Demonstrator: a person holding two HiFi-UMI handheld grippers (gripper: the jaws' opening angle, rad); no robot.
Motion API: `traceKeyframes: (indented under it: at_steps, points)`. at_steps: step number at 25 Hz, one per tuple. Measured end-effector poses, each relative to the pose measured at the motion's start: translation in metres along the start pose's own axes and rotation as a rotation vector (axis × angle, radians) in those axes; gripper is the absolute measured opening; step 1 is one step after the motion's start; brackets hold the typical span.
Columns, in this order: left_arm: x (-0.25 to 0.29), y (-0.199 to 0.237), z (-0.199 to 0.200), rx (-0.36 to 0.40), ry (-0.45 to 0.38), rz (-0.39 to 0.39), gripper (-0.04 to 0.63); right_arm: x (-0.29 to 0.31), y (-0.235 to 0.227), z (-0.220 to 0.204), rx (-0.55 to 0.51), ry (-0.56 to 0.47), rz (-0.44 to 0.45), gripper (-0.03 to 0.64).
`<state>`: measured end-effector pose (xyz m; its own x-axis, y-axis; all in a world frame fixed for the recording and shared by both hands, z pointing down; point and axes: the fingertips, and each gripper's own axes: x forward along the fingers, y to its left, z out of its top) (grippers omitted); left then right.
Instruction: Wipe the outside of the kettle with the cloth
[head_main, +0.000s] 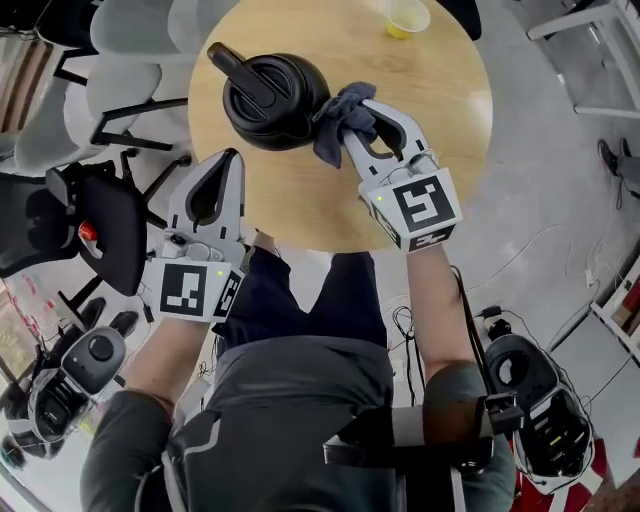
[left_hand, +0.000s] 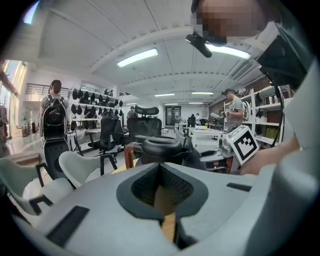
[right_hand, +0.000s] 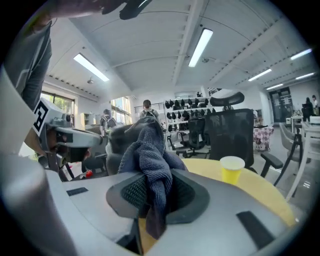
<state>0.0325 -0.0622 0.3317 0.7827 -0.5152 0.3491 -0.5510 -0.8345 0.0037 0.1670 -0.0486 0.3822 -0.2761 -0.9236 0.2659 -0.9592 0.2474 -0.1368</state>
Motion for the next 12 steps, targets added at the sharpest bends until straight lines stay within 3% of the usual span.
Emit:
traceKeyframes:
  at_steps: [6,12]
  points:
    - [-0.005,-0.004,0.015,-0.015,-0.033,0.06,0.009,0.008,0.0,0.057,-0.055,-0.076,0.102,0.096]
    - [0.0,-0.004,-0.004,-0.036,-0.014,0.094,0.009,0.022,-0.017,0.021,-0.036,-0.039,0.104,0.095]
